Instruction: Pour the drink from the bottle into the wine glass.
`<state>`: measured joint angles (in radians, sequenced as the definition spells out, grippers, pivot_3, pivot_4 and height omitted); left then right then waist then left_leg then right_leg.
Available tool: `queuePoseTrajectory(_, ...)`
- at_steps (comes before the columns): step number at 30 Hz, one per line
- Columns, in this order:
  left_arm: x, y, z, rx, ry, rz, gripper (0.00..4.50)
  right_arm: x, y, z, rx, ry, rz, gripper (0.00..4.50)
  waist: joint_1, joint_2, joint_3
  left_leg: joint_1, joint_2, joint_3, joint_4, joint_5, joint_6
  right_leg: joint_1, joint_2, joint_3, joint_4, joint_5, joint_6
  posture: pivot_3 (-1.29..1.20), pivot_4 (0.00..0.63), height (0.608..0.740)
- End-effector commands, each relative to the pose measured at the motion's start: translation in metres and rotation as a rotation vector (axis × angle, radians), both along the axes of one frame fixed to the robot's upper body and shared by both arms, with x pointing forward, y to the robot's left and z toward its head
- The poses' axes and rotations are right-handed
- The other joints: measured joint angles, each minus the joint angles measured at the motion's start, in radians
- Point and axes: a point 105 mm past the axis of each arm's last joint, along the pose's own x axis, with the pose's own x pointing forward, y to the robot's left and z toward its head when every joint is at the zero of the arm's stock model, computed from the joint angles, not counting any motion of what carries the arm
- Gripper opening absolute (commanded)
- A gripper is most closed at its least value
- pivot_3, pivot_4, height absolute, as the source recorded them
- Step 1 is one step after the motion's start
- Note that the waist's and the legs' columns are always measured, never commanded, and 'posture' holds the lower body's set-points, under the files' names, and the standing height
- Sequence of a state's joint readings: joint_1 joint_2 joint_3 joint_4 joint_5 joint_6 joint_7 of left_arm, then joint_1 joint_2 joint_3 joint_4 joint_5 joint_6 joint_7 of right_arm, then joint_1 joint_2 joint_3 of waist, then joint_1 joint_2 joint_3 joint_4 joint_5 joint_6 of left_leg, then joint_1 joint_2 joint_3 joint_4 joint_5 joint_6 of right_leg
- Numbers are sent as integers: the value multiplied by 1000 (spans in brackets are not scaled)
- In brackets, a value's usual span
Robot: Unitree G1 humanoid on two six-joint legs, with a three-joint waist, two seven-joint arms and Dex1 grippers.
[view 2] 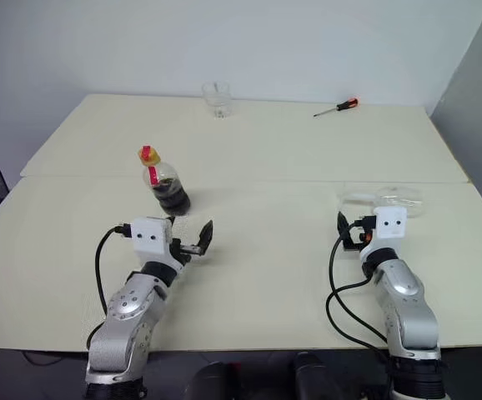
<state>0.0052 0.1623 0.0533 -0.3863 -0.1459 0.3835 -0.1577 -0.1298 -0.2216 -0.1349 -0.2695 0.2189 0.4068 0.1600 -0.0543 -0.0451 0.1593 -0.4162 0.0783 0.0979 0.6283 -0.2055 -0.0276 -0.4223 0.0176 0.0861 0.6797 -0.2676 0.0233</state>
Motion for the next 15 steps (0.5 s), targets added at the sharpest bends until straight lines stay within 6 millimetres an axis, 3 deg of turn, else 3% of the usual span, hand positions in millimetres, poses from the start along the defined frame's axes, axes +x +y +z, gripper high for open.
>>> queuePoseTrajectory(1, -8, 10, 21, -9, -66, 17, 4462, -2, 2, 21, 0, -77, 33, 4500, -1, 0, 0, 0, 0, -1, 0, 0, 0, 0, 0, 0, 0, 0, 0, 0, 150, 740)
queuePoseTrajectory(5, -3, 26, 17, -52, -66, 88, 4462, -1, 11, 22, 1, -85, 85, 4500, -1, 0, 0, 0, 0, -3, 0, 0, 0, 1, 0, -2, 0, 0, 0, 0, 150, 740)
queuePoseTrajectory(11, 9, 30, 11, -13, -63, 139, 4462, -4, 44, 25, -12, -93, 253, 4500, 0, 0, 0, 0, -1, -4, 0, 0, 0, 1, 0, -3, 0, 0, 0, 0, 150, 740)
queuePoseTrajectory(15, 23, 36, 11, 51, -72, 219, 4462, -18, 76, 21, -55, -68, 470, 4500, 2, 0, 0, -1, -1, -6, 1, 0, 0, 2, 0, -9, 0, 0, -1, 0, 150, 740)
